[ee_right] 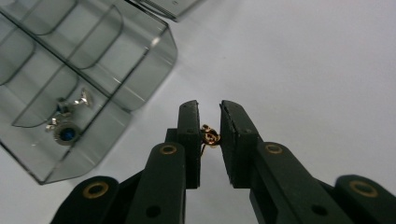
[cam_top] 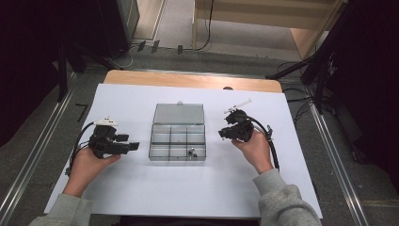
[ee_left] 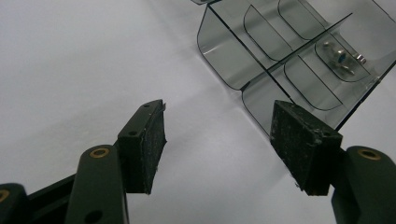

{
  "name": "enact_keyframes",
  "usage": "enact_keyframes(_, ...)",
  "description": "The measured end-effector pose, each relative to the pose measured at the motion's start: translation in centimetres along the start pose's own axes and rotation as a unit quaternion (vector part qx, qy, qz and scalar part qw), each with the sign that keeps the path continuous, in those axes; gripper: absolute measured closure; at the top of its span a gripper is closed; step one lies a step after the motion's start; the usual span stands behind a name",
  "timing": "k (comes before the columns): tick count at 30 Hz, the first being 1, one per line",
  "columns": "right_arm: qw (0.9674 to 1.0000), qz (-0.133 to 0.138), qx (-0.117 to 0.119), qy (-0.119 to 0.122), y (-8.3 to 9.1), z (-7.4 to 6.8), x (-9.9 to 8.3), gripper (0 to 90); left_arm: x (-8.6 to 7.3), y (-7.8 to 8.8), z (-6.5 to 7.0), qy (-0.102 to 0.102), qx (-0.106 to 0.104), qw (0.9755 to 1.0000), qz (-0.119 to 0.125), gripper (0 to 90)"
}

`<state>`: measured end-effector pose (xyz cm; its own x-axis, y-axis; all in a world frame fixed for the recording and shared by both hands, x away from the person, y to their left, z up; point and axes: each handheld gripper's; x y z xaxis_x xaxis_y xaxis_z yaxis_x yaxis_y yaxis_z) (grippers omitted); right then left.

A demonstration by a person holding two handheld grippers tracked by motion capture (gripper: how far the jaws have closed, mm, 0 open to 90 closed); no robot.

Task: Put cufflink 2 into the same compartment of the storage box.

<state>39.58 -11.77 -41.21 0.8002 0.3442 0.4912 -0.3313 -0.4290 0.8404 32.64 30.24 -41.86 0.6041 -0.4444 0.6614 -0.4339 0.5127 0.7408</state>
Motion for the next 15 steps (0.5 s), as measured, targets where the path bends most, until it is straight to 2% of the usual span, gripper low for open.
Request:
enact_keyframes(9, 0.9995, 0.012, 0.023, 0.016, 0.9, -2.0, 0.6, 80.4, -0.2, 0.1, 0.0, 0.002, 0.003, 1.0, -0.003, 36.7)
enact_keyframes(15, 0.9984, 0.022, 0.036, 0.038, 1.4, -3.6, 1.0, 80.4, -0.3, 0.2, 0.1, 0.003, 0.006, 1.0, -0.001, 36.7)
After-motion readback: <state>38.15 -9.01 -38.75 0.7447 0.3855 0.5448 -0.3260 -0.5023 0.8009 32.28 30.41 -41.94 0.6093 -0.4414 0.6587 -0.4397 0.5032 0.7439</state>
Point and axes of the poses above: each handheld gripper's, and its own axes: y roughly backward along the jaws, x roughly out of its top, z roughly to its right, and after that the axes turned 10 degrees about -y, right-handed
